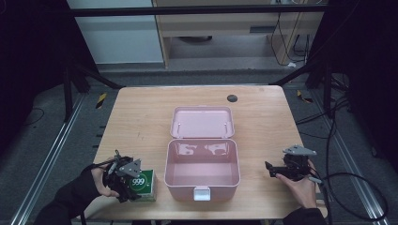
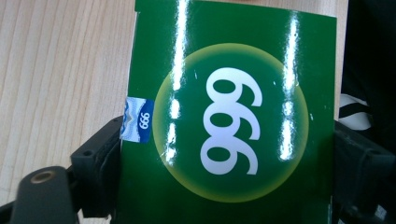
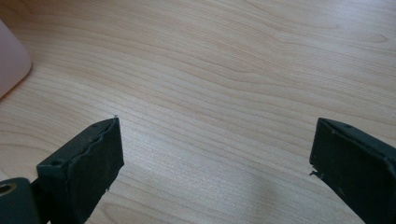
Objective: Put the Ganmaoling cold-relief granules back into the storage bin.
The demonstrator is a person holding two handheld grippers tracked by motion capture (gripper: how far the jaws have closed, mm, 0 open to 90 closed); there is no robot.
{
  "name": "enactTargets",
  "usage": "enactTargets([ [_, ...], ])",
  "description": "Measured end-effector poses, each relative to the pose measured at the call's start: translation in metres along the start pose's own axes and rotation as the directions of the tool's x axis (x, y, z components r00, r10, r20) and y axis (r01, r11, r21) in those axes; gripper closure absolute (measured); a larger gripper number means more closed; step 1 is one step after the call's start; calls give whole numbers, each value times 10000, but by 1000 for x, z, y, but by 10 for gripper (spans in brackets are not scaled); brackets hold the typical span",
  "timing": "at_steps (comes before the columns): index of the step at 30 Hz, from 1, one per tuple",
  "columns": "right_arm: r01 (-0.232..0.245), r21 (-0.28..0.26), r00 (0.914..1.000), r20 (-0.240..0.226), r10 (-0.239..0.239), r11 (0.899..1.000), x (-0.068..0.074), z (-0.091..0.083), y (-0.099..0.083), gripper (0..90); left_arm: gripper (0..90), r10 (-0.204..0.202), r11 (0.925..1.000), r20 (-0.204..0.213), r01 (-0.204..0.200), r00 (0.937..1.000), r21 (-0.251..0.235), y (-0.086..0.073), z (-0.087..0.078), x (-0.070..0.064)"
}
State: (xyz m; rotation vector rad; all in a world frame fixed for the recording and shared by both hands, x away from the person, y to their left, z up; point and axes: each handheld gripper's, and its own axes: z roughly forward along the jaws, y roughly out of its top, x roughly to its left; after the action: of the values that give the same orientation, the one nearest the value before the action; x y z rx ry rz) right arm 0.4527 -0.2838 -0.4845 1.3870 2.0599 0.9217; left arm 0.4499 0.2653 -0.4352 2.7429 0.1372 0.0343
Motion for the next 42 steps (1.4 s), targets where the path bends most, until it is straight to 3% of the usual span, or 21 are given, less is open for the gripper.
enactTargets([
  [10,2,-7,10000,-38,-2,10000,0,0,0,33,147,-195,9998,93,195,9998,58,3,-5,0],
  [31,-15,-69,10000,-71,14,10000,0,-1,0,34,149,-595,9976,-561,573,9967,-391,23,-73,3],
  [42,-35,-99,10000,-77,34,9999,0,-2,0,34,151,-330,9990,-723,308,9968,-312,46,-99,1],
])
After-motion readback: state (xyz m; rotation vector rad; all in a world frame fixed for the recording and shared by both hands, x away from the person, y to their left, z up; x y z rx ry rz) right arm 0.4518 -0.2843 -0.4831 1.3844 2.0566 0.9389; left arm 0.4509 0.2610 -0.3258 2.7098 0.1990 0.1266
